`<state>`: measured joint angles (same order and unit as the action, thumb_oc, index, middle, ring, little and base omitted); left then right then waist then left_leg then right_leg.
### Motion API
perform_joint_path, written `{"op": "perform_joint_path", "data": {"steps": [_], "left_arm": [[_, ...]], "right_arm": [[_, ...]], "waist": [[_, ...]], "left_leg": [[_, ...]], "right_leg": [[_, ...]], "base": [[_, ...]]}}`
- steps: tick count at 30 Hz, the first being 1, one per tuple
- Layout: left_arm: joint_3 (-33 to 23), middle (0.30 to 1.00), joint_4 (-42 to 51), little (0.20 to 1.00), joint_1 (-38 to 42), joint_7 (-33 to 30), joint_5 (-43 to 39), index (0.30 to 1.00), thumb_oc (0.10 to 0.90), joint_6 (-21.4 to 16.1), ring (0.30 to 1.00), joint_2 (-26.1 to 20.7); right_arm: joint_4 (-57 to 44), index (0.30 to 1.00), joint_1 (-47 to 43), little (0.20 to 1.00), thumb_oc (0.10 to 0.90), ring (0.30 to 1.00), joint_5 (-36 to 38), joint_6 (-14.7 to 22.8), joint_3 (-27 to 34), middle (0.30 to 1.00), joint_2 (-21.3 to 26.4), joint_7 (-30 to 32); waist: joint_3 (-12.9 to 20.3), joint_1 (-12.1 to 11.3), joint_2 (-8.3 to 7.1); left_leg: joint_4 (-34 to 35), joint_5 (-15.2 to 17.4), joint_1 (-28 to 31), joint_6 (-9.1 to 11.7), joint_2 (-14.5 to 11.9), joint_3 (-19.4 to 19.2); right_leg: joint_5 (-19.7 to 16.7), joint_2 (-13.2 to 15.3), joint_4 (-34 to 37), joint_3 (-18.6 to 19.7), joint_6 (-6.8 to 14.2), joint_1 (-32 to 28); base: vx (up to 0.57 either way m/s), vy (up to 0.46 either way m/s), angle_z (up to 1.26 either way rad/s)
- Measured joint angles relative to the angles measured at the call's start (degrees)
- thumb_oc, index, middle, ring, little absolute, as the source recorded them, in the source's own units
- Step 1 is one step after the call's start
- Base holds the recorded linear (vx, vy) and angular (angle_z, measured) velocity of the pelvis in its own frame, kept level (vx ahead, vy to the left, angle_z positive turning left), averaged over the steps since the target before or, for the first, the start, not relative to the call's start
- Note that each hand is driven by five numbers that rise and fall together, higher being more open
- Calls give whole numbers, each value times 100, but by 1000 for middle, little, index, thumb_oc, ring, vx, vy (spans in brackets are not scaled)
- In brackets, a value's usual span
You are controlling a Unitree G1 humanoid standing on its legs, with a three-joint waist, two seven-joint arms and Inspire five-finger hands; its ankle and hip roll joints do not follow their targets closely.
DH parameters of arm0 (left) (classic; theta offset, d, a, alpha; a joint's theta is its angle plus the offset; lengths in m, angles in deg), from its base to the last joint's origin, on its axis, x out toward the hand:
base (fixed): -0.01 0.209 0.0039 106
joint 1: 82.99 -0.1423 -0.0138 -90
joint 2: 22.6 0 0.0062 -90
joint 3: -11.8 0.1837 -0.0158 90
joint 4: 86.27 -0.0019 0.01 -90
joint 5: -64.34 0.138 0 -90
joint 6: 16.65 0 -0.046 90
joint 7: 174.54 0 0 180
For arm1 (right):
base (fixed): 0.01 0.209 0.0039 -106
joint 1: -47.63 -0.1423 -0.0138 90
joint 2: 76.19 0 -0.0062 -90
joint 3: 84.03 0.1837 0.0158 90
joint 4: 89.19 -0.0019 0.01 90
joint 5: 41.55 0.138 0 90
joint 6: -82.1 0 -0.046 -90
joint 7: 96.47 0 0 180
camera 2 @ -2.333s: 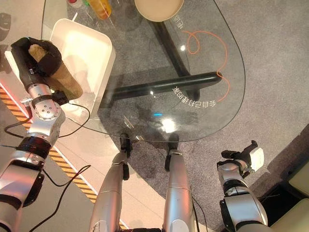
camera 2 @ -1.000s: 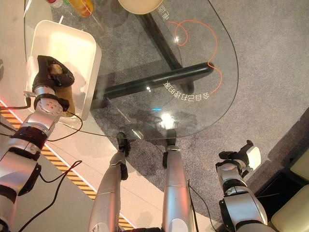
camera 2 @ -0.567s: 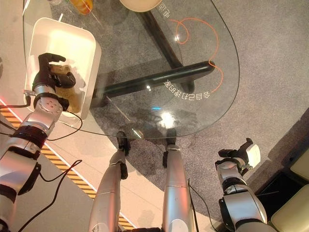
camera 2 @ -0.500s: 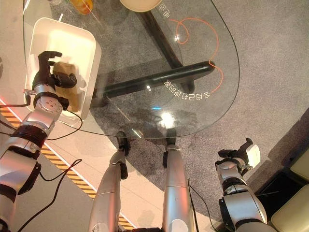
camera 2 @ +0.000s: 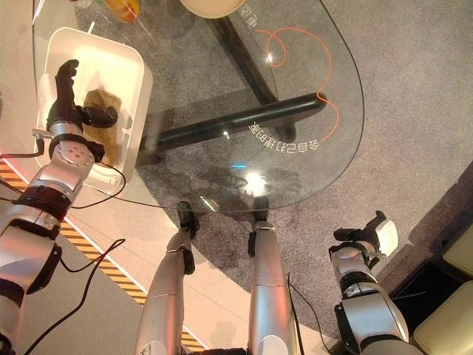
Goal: Wipe the table with a cloth and put it in the basket.
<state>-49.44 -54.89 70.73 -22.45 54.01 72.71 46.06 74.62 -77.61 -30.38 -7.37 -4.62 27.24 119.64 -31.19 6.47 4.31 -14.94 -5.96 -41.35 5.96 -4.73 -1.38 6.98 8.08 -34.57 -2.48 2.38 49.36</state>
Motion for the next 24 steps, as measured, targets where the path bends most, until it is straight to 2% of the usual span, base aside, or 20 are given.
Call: {"op": "perform_joint_path", "data": {"steps": [11, 14, 19, 24], "left_arm": [[-8, 900, 7, 900, -2, -47, -29, 900, 800, -53, 900, 0], [-62, 900, 19, 900, -5, -289, -348, 900, 800, -338, 900, 0], [-530, 900, 245, 900, -126, -543, -901, 900, 800, -919, 900, 0], [-1063, 900, 558, 900, -596, -667, -1423, 900, 800, -1328, 900, -4]], "right_arm": [[-5, 900, 0, 900, 800, 900, 1, -1, -13, 900, -2, 0], [-6, 900, 3, 900, 800, 900, 0, 4, -101, 900, -5, 1], [-13, 900, 65, 900, 800, 900, -2, 102, -109, 900, -130, 1], [-49, 900, 355, 900, 800, 900, -107, 154, -106, 900, -251, -2]], "waist": [[0, 3, -2], [0, 4, -4], [-7, -3, -19], [-7, -10, -34]], "left_leg": [[2, 0, -1, 0, 0, 3], [1, 0, -1, 0, 0, 14], [12, -1, 136, 1, -25, 43], [641, -145, 1260, 50, -120, 32]], "right_leg": [[-1, -1, 6, -1, 0, -1], [-3, -3, 5, -5, -3, -8], [-15, -29, 42, -32, -15, -180], [-143, -111, 599, -124, 17, -1277]], "base": [[0, 0, 0], [-13, -32, 0], [-24, -82, 0], [-31, -67, -4]]}}
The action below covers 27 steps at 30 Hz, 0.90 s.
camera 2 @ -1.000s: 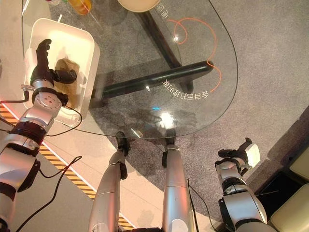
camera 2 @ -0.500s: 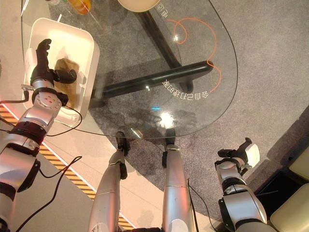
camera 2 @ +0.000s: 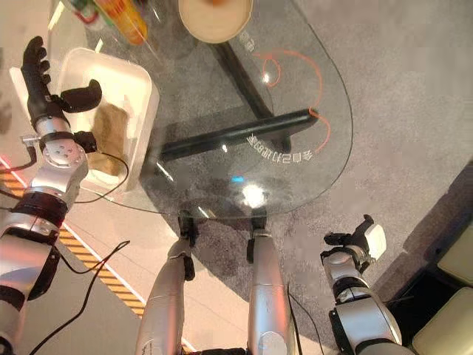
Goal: Wipe the table with a cloth and put it in the basket.
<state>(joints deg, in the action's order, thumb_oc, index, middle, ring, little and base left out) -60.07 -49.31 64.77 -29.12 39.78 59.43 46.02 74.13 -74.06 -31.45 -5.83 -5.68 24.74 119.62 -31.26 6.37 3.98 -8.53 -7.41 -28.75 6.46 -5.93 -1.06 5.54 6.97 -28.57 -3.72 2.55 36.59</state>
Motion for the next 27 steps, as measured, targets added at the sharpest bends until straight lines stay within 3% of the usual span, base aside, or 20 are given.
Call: {"op": "perform_joint_path", "data": {"steps": [6, 10, 12, 13, 15, 18, 19, 25, 27], "left_arm": [[-384, 900, 239, 900, -317, 80, -362, 900, 800, -68, 900, -356], [-953, 900, 474, 900, -1011, 369, -392, 900, 800, -87, 900, -499], [-1093, 900, 621, 900, -1575, 525, -420, 900, 800, -122, 900, -462], [-1326, 900, 673, 900, -2093, 704, -576, 900, 800, -160, 900, -348], [-1770, 900, 670, 900, -2829, 921, -797, 900, 800, -172, 900, -10], [-2016, 900, 604, 900, -3888, 1208, -953, 900, 800, -176, 900, 393], [-2018, 900, 433, 900, -4248, 1355, -954, 900, 800, -143, 900, 554], [-2091, 900, -401, 900, -5216, 1825, -694, 900, 800, -43, 900, 1165], [-2081, 900, -1189, 900, -5433, 2140, -340, 900, 800, 94, 900, 1431]], "right_arm": [[6, 900, 362, 900, 800, 900, -48, -9, 245, 900, 34, -152], [37, 900, 790, 900, 800, 900, -115, -37, 467, 900, 63, -612], [60, 900, 1091, 900, 800, 900, -114, -55, 536, 900, 66, -905], [184, 900, 1310, 900, 800, 900, -114, -83, 635, 900, 54, -1210], [357, 900, 1624, 900, 800, 900, -120, -167, 719, 900, 12, -1510], [456, 900, 2140, 900, 800, 900, -233, -268, 715, 900, -156, -1771], [464, 900, 2376, 900, 800, 900, -434, -279, 700, 900, -252, -1896], [536, 900, 2603, 900, 800, 900, -902, -317, 709, 900, -592, -2113], [615, 900, 2724, 900, 800, 900, -957, -410, 709, 900, -685, -2298]], "waist": [[41, -85, 32], [148, -224, 182], [413, -320, 276], [772, -368, 357], [1118, -455, 406], [1738, -566, 317], [1931, -662, 211], [2319, -772, -66], [2550, -768, -147]], "left_leg": [[513, -75, 970, -5, -81, -2], [755, -106, 1577, -26, -108, 20], [879, -105, 1748, -25, -126, 39], [979, -105, 1785, -25, -132, 106], [1125, -105, 2103, -25, -114, 125], [1340, -71, 2489, -44, -84, 147], [1340, -58, 2587, -46, -53, 147], [1347, 86, 2733, -108, 19, 180], [1382, 161, 2878, -137, 60, 164]], "right_leg": [[-78, -79, 690, -117, 101, -1073], [-158, -91, 1082, -251, 104, -1829], [-161, -97, 1284, -341, 117, -2075], [-171, -103, 1453, -409, 130, -2193], [-225, -99, 1826, -504, 184, -2665], [-271, -97, 2292, -585, 248, -3197], [-322, -82, 2525, -629, 263, -3431], [-592, -71, 3182, -721, 334, -3914], [-634, -45, 3378, -710, 322, -4132]], "base": [[47, -37, 1], [46, -67, 10], [89, -39, 19], [136, -20, 24], [126, -5, 25], [74, 18, 14], [83, 28, 14], [104, 50, 6], [47, 32, -2]]}}
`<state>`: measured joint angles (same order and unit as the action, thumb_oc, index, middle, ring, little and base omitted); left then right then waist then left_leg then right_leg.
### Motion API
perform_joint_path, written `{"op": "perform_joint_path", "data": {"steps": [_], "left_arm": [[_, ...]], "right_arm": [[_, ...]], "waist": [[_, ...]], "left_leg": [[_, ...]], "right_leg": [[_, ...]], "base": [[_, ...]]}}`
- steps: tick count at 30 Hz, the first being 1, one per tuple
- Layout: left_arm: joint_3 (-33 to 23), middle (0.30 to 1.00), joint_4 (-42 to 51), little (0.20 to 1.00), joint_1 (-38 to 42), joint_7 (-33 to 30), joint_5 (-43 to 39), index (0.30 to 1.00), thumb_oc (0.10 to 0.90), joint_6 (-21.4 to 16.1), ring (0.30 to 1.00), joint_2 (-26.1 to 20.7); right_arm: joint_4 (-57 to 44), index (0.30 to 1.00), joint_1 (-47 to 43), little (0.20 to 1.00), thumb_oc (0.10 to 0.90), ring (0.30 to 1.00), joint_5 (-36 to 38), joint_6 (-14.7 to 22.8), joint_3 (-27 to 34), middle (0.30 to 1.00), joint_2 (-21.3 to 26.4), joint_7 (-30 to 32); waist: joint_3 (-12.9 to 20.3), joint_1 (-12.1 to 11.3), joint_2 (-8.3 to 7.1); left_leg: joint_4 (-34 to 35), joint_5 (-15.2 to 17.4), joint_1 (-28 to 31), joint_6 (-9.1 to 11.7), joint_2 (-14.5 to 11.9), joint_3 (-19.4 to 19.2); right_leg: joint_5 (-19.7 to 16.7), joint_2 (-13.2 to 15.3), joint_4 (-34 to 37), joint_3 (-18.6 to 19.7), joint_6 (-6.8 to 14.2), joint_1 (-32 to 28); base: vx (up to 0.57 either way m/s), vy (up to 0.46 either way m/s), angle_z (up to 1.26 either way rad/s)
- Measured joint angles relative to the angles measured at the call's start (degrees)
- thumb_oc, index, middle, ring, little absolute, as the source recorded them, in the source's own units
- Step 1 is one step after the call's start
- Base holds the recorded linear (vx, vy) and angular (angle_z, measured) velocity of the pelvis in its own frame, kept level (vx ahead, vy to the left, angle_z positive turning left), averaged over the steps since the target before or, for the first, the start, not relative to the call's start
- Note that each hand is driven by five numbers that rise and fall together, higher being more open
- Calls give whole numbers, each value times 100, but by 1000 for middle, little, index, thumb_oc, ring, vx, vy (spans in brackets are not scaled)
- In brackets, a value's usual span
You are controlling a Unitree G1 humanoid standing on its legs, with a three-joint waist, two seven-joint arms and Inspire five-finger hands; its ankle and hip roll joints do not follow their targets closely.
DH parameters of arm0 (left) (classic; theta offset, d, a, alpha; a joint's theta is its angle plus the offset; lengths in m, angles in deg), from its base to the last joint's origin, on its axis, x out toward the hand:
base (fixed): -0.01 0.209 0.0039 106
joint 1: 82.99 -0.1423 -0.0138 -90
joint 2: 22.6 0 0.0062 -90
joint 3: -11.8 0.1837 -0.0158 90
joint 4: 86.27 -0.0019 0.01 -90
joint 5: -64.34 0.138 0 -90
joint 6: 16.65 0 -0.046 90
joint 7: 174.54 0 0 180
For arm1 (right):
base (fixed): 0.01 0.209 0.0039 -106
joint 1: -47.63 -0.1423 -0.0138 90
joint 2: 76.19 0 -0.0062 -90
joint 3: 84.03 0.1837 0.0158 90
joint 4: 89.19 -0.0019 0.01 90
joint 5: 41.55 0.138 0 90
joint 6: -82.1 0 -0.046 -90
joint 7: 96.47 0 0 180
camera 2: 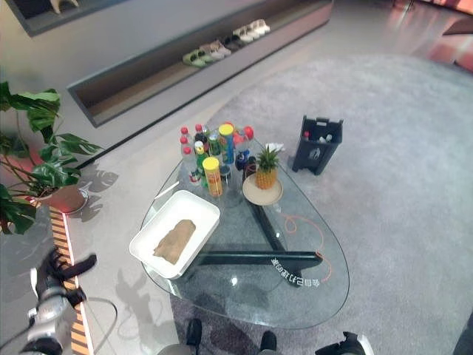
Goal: Wipe the table with a cloth and put it in the basket.
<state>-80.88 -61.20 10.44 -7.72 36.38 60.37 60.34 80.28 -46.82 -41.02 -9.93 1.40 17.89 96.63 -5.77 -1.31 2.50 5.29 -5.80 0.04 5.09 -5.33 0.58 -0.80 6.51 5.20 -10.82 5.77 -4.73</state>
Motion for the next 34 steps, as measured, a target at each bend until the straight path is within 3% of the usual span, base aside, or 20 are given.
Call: {"op": "perform_joint_path", "data": {"steps": [3, 10, 16, 22, 34], "left_arm": [[114, 900, -313, 900, -223, 299, 271, 900, 800, 178, 900, 124], [454, 900, -709, 900, -308, 635, 1107, 900, 800, 467, 900, 518], [786, 900, -1006, 900, -266, 1104, 1873, 900, 800, 1277, 900, 725], [1083, 900, -1060, 900, -274, 1347, 2101, 900, 800, 1782, 900, 726], [1104, 900, -1054, 900, -272, 1647, 2264, 900, 800, 2018, 900, 747]], "right_arm": [[26, 900, 71, 900, 800, 900, -65, -61, -1, 900, 3, -128], [49, 900, 120, 900, 800, 900, -292, -283, -24, 900, 11, -376], [12, 900, 56, 900, 800, 900, -687, -503, -281, 900, -15, -647], [0, 900, 18, 900, 800, 900, -792, -651, -354, 900, -40, -829], [-8, 900, 20, 900, 800, 900, -792, -812, -475, 900, -84, -848]], "waist": [[180, -13, -7], [332, -2, 142], [349, 7, 117], [404, -11, 52], [465, 4, 94]], "left_leg": [[5, 53, -6, -21, -12, -2], [1, 50, 11, -30, -31, -18], [-33, 61, 235, -43, -34, -25], [2, 101, 275, -30, -59, -90], [-7, 88, 291, -50, -77, -124]], "right_leg": [[-6, -7, 2, 0, -11, 5], [-15, -26, 3, 12, -22, -24], [-13, -29, 5, 21, -24, -207], [28, -36, 4, 49, -19, -219], [16, -51, 4, 84, -33, -222]], "base": [[18, 22, 0], [6, 4, -1], [25, 4, -1], [5, -3, -2], [0, 0, 0]]}}
